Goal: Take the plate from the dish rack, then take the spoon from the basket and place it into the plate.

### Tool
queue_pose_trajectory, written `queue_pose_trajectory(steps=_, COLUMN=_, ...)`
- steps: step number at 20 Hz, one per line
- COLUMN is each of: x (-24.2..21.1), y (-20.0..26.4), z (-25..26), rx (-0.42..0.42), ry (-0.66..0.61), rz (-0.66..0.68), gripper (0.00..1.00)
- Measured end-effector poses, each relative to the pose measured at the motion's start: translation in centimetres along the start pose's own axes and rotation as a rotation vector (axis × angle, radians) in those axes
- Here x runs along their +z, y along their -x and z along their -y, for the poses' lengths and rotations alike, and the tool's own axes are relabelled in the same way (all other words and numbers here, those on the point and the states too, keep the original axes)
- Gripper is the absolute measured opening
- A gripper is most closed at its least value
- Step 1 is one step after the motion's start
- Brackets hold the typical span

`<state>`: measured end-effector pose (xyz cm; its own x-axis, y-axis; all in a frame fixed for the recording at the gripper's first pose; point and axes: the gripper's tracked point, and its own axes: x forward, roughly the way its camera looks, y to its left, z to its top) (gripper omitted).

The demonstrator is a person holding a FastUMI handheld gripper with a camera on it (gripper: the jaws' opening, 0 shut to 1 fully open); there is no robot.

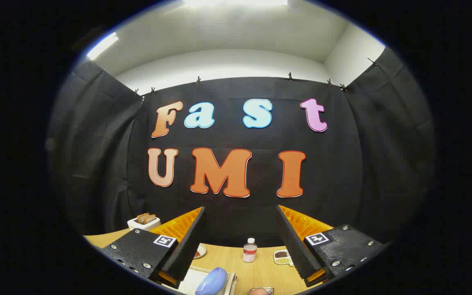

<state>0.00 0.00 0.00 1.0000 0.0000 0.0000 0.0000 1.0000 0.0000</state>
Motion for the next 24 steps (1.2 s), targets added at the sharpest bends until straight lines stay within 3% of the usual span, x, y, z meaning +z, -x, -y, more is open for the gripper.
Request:
queue_pose_trajectory(steps=15, x=-5.5, y=-2.7, z=-2.3, rx=0.066, ry=-0.015, rz=-0.202, gripper=0.99)
queue_pose_trajectory(steps=24, x=-14.6, y=-2.9, z=-5.9, rx=0.175, ry=-0.090, rz=-0.550, gripper=0.96)
